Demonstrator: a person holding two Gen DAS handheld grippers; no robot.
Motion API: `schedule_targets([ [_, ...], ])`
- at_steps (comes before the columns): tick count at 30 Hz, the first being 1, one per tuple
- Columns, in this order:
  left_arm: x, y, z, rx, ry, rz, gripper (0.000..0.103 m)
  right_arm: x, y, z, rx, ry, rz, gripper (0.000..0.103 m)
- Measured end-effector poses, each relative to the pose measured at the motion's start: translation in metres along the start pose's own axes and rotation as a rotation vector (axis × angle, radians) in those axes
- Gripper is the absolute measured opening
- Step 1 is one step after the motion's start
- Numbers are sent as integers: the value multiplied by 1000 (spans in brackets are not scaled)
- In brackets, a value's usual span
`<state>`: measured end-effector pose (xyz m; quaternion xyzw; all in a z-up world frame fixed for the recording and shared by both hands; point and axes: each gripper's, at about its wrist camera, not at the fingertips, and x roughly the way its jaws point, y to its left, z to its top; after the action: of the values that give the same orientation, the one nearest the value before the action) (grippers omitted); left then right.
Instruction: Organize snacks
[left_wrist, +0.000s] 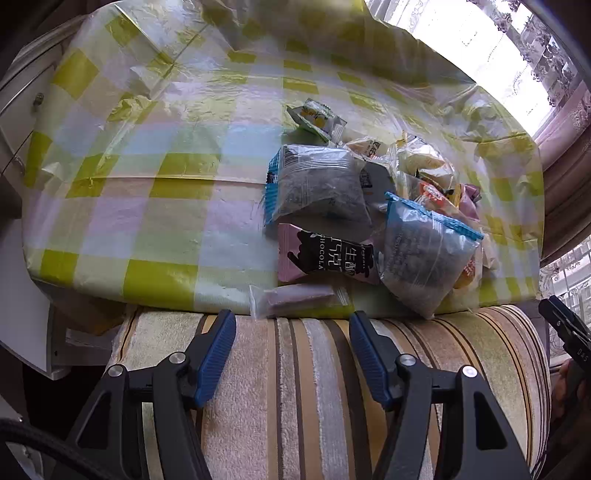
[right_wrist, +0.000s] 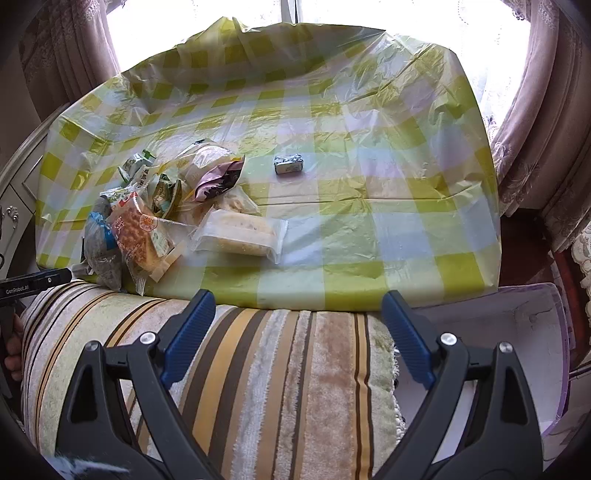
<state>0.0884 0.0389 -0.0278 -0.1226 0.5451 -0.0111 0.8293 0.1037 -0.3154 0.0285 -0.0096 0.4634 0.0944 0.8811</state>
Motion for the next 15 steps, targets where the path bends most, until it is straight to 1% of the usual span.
schedule_targets([
  [2,7,0,4,28,29,16,64,4,2,2,-4,9,6,93],
  [4,11,-1,8,61,41,41,64,8,4,4,-11,17,14,93],
  [9,24,-12,15,193,84,105,65,18,10,9,-29,34,24,93],
  [11,28,-16,17,230,84,135,65,21,14,12,-46,36,27,93],
  [13,31,-16,21,248,81,156,62,25,19,15,-65,36,30,93],
  [15,30,-12,25,241,64,151,49,29,24,19,-82,37,30,93],
])
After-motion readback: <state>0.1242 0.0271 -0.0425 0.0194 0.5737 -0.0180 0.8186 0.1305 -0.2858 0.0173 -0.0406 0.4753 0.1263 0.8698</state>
